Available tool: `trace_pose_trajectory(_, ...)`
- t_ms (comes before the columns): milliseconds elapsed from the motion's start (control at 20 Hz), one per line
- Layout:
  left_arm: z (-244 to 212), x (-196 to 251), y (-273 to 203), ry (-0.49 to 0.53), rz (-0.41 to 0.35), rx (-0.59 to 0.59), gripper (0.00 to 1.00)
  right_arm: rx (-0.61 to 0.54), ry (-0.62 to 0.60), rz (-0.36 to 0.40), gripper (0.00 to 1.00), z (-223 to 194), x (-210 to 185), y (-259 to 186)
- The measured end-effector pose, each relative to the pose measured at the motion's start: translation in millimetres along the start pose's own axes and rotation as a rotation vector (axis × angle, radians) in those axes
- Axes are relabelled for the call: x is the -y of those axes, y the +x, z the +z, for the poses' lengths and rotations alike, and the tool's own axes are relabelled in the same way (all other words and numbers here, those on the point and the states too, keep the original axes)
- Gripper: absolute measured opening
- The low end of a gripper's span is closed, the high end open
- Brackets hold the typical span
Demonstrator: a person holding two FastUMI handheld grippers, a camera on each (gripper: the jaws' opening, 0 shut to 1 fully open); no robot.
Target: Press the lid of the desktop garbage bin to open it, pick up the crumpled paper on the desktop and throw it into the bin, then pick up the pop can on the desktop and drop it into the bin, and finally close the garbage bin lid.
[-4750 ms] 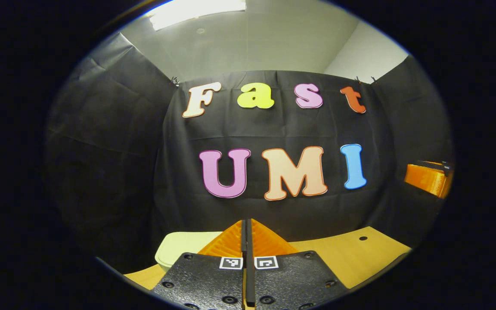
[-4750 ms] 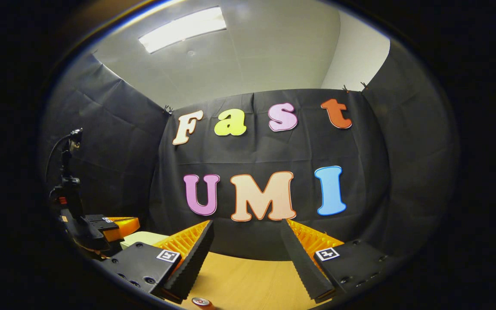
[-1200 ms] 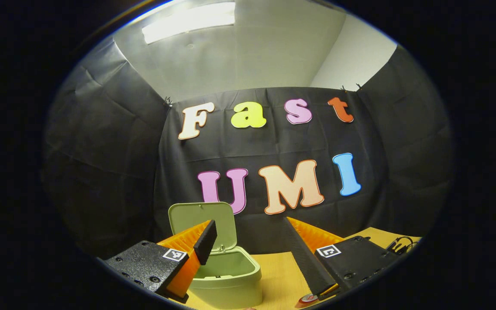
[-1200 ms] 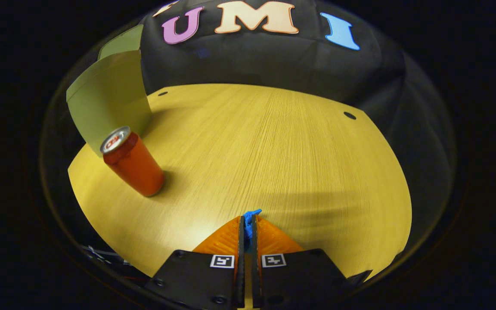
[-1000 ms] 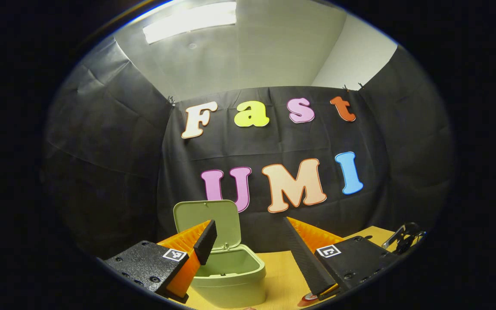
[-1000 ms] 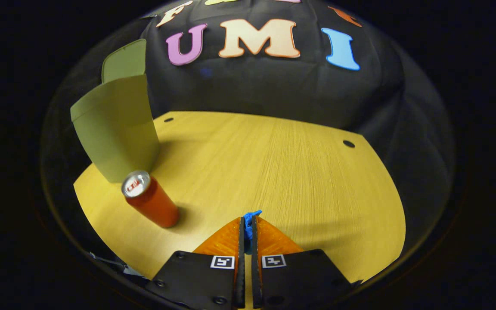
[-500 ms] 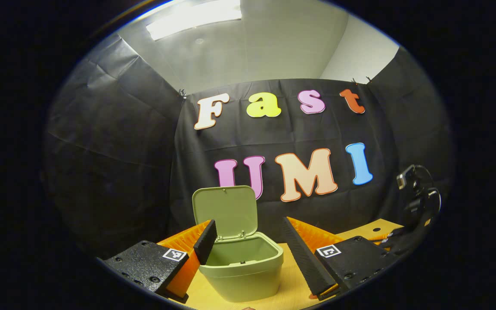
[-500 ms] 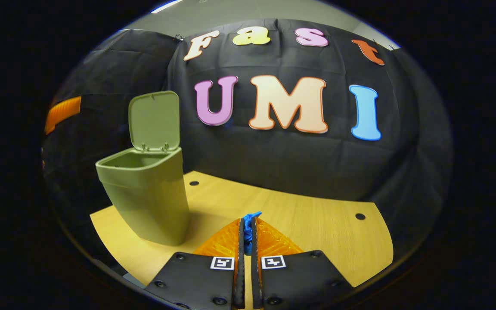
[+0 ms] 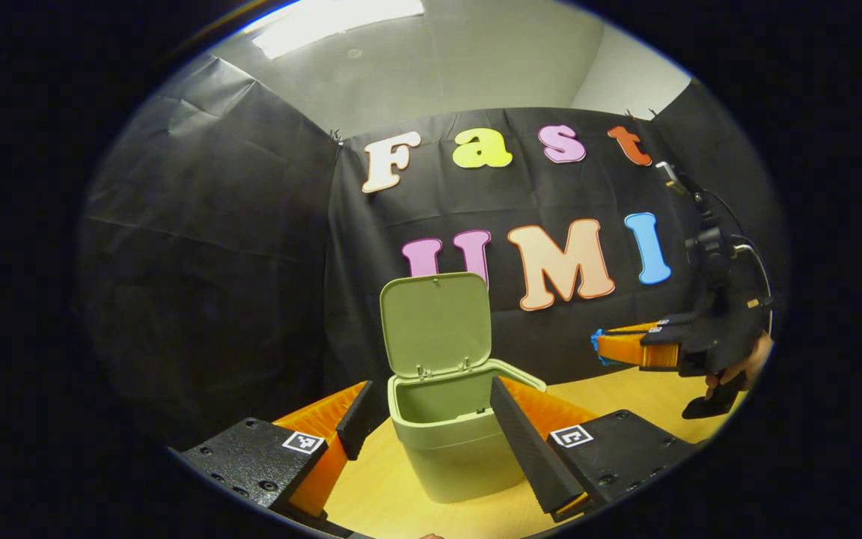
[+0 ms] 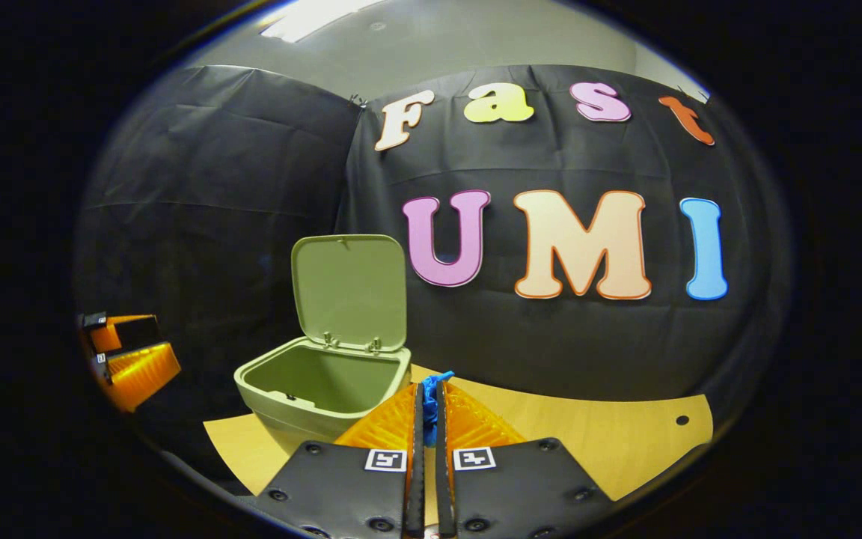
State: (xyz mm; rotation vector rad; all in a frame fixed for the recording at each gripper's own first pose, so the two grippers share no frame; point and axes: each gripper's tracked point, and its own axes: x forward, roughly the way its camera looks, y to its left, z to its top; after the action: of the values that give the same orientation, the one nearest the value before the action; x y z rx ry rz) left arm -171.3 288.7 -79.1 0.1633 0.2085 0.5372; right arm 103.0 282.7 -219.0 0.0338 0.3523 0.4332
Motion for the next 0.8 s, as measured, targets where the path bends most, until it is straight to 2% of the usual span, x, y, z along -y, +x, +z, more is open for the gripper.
trace_pose_trajectory(200, -23, -21, 4, 0.002, 0.017, -0.042, 0.94, -0.002, -0.012, 0.052, 0.08, -10, -42, 27)
trace_pose_trajectory(450, -45, -37, 10, 0.023, 0.027, -0.080, 0.94, -0.030, 0.001, 0.077, 0.09, -31, -74, 65)
trace_pose_trajectory(500, -49, -37, 13, 0.026, 0.027, -0.085, 0.94, -0.048, 0.008, 0.099, 0.14, -39, -80, 69)
trace_pose_trajectory(550, -52, -36, 16, 0.026, 0.021, -0.099, 0.94, -0.058, 0.015, 0.106, 0.22, -45, -83, 70)
trace_pose_trajectory(700, -55, -25, 23, 0.010, -0.002, -0.098, 0.94, -0.005, 0.016, 0.054, 1.00, -39, -66, 62)
trace_pose_trajectory(800, -53, -11, 29, -0.003, -0.025, -0.087, 0.94, 0.030, 0.011, 0.021, 0.98, -30, -48, 49)
